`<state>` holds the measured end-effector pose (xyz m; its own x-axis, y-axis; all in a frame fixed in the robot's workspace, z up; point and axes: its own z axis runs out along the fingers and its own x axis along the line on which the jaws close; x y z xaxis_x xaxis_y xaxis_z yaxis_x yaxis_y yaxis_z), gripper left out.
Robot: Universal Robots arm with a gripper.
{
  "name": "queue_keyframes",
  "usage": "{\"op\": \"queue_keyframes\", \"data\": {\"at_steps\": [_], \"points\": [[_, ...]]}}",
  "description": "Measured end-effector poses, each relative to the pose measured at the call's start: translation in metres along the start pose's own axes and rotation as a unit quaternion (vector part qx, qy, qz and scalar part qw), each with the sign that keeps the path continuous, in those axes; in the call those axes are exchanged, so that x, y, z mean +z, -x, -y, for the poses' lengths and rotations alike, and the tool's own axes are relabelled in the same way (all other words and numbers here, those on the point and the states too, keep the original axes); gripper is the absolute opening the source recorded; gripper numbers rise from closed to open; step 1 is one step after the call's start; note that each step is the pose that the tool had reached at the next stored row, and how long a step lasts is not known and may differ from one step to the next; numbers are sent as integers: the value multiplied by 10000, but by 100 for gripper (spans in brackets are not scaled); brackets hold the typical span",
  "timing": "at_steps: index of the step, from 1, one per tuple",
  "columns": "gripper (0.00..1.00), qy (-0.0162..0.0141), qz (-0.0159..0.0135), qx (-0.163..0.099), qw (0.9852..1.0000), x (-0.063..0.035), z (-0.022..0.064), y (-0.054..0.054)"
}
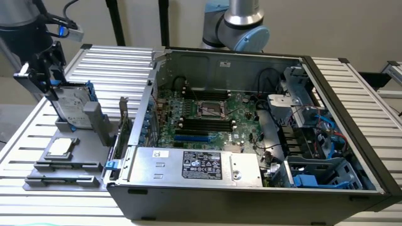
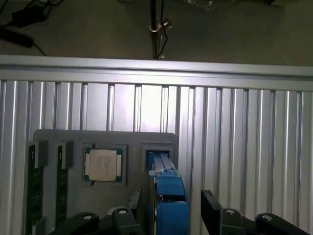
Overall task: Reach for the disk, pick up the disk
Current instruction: 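Pick up the disk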
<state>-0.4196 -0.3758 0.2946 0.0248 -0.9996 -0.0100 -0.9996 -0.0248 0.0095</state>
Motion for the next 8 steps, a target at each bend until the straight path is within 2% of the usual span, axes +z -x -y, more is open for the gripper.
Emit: {"op": "queue_keyframes", "data": {"at_steps": [2,8], "points": [[60,-5,10,-1,10000,14,-5,0],[60,-4,11,0,10000,28,-8,-1]]}}
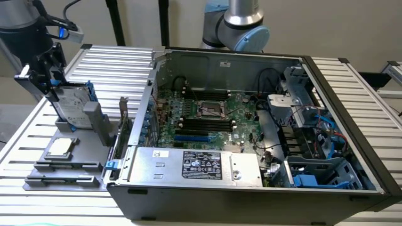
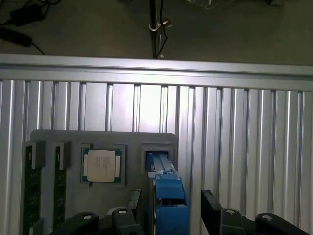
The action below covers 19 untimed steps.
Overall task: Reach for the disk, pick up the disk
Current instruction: 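Pick up the disk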
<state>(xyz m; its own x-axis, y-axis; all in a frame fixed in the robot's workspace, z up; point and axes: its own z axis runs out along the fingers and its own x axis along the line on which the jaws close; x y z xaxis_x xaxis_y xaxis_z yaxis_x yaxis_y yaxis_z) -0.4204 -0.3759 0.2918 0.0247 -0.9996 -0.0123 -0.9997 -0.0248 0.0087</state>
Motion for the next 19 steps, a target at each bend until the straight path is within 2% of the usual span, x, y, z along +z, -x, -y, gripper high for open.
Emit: {"op": "queue_keyframes", "data": {"at_steps": [9,10,11,12,13,14,16,19], "points": [[60,0,0,-1,10000,7,1,-4],[58,0,0,0,10000,7,0,-4],[51,0,0,-1,10000,7,1,-4],[51,0,0,-1,10000,8,1,-4],[45,0,0,-1,10000,8,1,-4],[45,0,-1,-1,10000,8,1,-4],[34,0,0,-1,10000,8,1,-5],[33,0,1,-1,10000,9,0,-10]]}}
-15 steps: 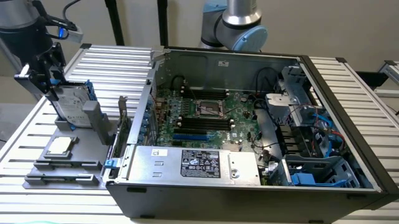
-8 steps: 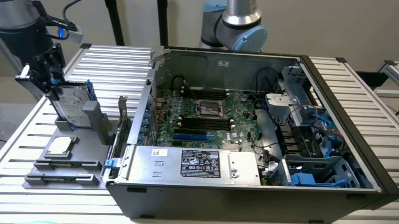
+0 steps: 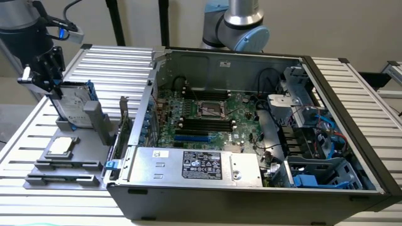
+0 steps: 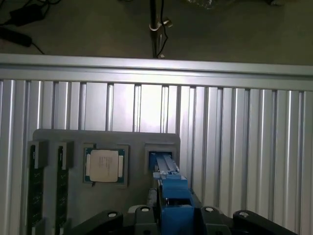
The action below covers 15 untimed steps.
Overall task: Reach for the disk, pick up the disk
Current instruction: 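Pick up the disk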
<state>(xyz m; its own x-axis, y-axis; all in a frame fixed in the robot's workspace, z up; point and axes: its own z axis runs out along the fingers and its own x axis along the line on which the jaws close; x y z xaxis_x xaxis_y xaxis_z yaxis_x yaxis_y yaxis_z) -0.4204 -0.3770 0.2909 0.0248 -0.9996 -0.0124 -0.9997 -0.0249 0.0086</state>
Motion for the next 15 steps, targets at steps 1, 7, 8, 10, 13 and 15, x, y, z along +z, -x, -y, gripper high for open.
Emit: {"op": "queue_keyframes", "data": {"at_steps": [1,7,8,10,13,15], "points": [[33,0,0,0,10000,0,0,-4],[33,0,-1,0,10000,-1,-2,-50],[33,0,-1,0,10000,-1,-3,-55],[33,1,-1,1,10000,-2,-3,-57],[33,0,-1,0,10000,-1,-3,-60],[33,0,1,-1,10000,-1,-3,-70]]}}
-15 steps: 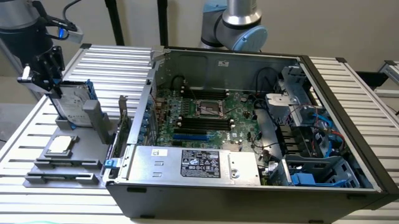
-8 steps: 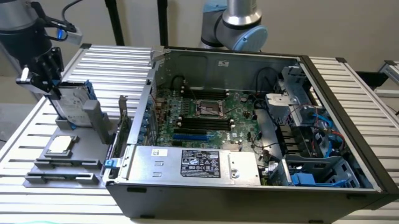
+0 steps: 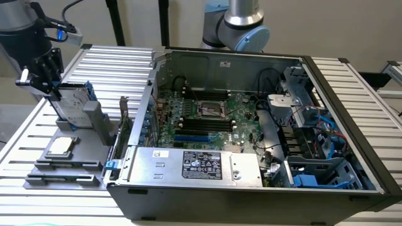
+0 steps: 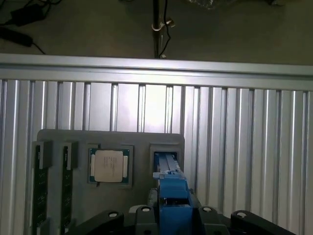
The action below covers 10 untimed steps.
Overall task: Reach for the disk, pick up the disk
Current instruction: 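Pick up the disk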
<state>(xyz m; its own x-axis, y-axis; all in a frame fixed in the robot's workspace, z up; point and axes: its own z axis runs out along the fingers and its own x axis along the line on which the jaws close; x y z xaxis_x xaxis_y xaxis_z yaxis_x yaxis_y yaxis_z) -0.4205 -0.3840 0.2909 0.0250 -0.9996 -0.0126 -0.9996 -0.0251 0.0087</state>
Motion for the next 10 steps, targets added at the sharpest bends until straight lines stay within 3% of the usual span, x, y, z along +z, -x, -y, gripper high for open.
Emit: {"op": "queue_keyframes", "data": {"at_steps": [10], "points": [[33,0,3,1,10000,0,0,-16]]}}
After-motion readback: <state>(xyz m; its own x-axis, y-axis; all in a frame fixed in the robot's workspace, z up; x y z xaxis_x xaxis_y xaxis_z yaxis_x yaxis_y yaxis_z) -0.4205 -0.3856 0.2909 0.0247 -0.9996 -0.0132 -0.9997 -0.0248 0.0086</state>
